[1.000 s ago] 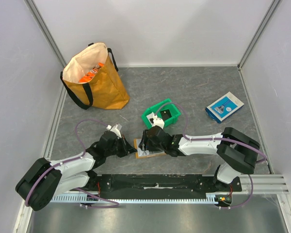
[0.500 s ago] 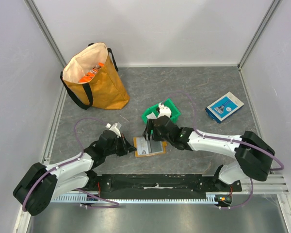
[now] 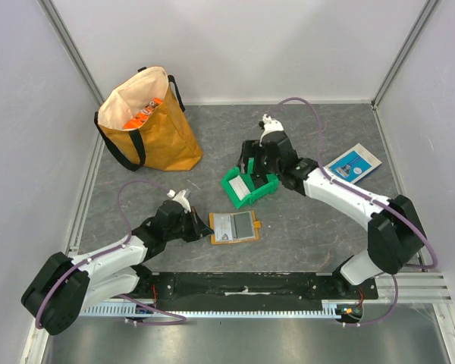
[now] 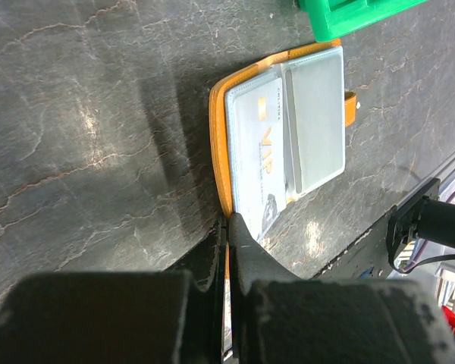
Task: Put the credit cards into the card holder
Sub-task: Pick up the credit card from the storage box.
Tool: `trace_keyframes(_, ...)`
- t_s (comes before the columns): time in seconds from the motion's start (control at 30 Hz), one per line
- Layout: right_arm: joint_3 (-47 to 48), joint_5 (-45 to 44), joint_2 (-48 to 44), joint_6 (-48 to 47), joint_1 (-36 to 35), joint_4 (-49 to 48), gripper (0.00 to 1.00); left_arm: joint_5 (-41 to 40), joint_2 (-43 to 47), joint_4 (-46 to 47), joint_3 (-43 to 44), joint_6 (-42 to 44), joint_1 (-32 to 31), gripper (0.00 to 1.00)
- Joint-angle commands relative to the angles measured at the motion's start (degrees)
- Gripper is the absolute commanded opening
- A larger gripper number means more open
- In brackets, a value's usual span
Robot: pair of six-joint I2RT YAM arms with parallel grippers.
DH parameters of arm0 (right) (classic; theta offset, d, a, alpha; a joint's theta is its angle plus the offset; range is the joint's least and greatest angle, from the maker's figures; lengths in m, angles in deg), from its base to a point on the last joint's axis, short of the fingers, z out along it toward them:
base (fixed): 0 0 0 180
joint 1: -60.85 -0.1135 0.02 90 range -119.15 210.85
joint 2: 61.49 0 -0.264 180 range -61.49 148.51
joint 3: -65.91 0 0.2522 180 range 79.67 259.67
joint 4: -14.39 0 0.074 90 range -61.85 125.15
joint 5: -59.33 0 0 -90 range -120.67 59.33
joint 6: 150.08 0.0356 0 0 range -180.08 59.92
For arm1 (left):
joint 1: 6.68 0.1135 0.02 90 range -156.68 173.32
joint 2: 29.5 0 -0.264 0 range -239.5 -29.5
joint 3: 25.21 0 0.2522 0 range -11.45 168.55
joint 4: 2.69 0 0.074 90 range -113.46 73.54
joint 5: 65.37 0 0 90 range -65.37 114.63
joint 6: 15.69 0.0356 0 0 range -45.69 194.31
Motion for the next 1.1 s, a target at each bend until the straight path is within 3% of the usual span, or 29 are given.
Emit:
trace_keyframes(0.0,2.9,7.9,3.6,-2.4,4.5,3.6,0.90,0.3,0.1,-0.1,2.6,3.3,0.0,0.02)
trace_keyframes(0.33,4.9,15.4,9.6,-2.9,6.5,3.4,0.82,0.1,0.6,-0.5,2.7,3.8,0.0,0.02)
trace_keyframes(1.07,8.4,24.5,19.3,-4.1,6.6,2.7,0.80,-0.2,0.3,-1.3,3.3,4.2,0.0,0.02)
